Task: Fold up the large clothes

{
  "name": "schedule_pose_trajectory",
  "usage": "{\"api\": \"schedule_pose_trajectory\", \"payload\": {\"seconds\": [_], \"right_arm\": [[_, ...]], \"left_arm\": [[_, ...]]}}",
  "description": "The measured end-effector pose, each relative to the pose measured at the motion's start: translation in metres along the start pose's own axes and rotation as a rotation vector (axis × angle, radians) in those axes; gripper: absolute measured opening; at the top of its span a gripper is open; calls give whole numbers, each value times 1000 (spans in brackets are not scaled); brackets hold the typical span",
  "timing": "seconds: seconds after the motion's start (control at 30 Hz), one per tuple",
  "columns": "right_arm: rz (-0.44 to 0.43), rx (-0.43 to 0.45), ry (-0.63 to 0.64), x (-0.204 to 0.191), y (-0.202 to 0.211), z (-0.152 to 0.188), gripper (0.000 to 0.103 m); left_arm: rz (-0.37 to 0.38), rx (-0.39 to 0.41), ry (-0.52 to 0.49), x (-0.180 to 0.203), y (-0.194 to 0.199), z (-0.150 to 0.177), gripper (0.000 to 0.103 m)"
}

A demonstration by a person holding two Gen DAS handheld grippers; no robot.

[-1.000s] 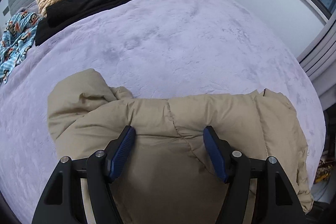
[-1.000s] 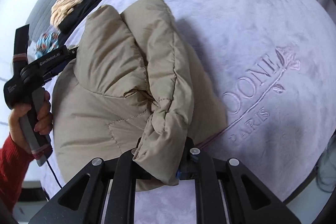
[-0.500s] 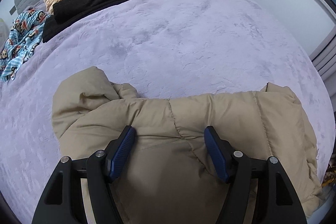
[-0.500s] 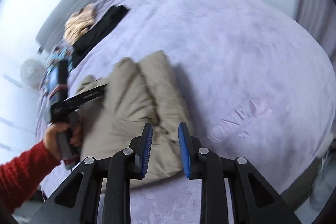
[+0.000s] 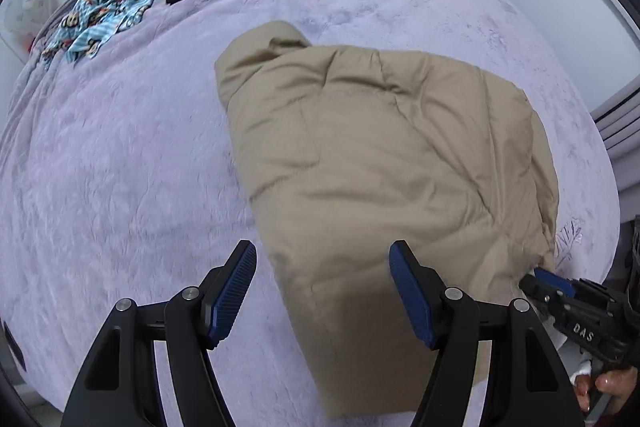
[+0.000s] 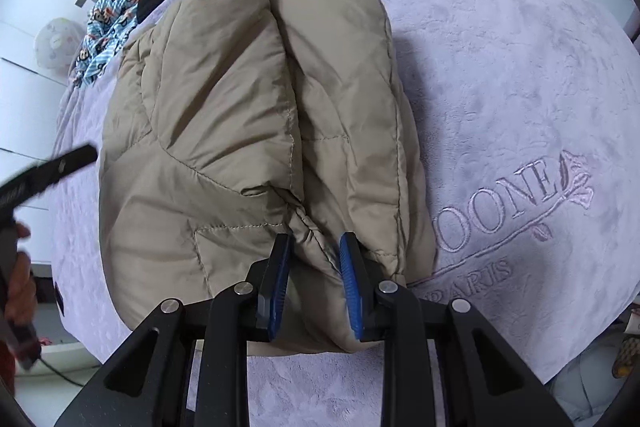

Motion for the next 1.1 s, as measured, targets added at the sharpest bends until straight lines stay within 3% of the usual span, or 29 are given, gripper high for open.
{"api": "schedule_pose_trajectory", "payload": {"seconds": [0.07,0.17,0.43,0.63,0.83,0.97,1.1], "right_arm": [[-5,-11,-6,0,0,1,28],[-7,-21,-18,2,-2,4,28],[107,-2,24,-10,-8,13,28],[134,38,15,-21,18,14,30],[104,111,-64,-17,54,21,52],[103,121,-48,-16,63,17,69],[78,105,-39,-5,62,6,72]], "left_arm": [[16,2,47,-3,4,15,70],[28,12,102,-8,10,32,103],[50,14,106,-19,15,49,103],[53,30,94,-26,23,59,103],[57,34,79,-31,30,64,103],[50,29,80,-30,27,63,103],[48,15,101,-30,19,61,103]]}}
Point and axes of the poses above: each gripper's, at about its wrist camera, not at the fingertips, and y roughly against the way its jaws point, x to its right, z to its underside, the point moved 2 cm from there along -y, roughly the way its jaws point, and after that the axes turned 15 degrees about z, right-handed, at the moved point
